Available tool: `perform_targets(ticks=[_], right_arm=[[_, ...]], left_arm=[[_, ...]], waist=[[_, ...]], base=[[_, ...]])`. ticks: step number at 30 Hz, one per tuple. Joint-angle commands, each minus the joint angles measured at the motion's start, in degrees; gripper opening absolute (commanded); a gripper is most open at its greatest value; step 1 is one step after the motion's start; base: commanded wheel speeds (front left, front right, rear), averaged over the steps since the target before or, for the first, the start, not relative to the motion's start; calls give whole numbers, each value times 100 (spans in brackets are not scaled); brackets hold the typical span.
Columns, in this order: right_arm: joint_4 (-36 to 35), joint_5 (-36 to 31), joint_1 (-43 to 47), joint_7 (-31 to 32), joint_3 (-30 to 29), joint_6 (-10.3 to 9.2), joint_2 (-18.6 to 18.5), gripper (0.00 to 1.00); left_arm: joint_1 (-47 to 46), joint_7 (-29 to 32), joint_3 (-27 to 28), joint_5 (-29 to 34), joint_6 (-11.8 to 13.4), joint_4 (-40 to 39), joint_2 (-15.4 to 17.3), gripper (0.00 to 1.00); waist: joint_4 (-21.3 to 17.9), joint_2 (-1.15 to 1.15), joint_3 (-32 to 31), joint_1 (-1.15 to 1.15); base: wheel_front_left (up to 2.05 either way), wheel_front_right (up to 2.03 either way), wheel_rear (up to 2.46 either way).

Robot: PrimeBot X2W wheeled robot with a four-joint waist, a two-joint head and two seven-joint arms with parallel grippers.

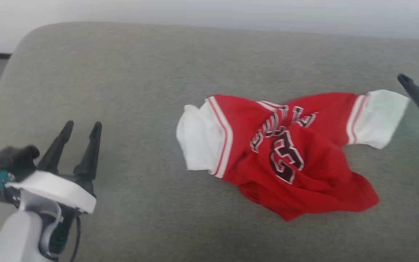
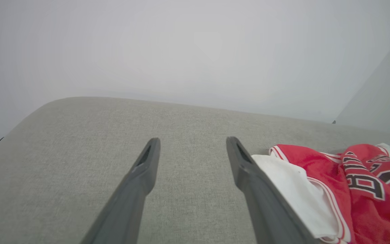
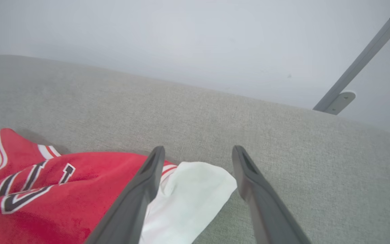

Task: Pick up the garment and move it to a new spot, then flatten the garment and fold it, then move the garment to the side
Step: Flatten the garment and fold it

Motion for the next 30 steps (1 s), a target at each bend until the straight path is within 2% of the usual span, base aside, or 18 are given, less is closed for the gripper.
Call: perform_targets(ticks=[1,6,13,16,17,21,25,30], right_arm=[[-126,-64,127,-265,-59,-7,128,100],[-487,-372,365,-991,-316,-8,390,100],[-985,-941,964,-1923,-911,-8,965,100],[-1305,-1329,1365,-2254,-1267,-8,1317,100],[-1305,-1329,1365,-2254,-1267,-8,1317,100],[-1617,-1628,1759,-2402,-1641,-7,1714,100],[-1874,-1812,2078,-2259,-1806,-7,2043,100],[-2165,-1946,2333,-2084,-1933,-4,2268,100]], left_arm=[[-151,235,-49,-104,-11,-65,138,100],[-478,941,-145,-341,-8,-233,395,100],[-994,1976,-224,-692,70,-300,616,100],[-1268,2720,-355,-855,178,-166,693,100],[-1268,2720,-355,-855,178,-166,693,100],[-1602,3544,-528,-1008,351,33,756,100],[-1883,4329,-719,-1129,520,277,800,100],[-2141,5160,-994,-1116,728,579,862,100]], waist=[[-244,0,-52,0],[-581,0,-85,0],[-1024,0,-66,0],[-1229,0,-23,0],[-1229,0,-23,0],[-1395,0,30,0],[-1548,0,87,0],[-1696,0,190,0]], base=[[0,0,0],[0,0,0],[0,0,0],[0,0,0],[0,0,0],[0,0,0],[0,0,0],[0,0,0]])
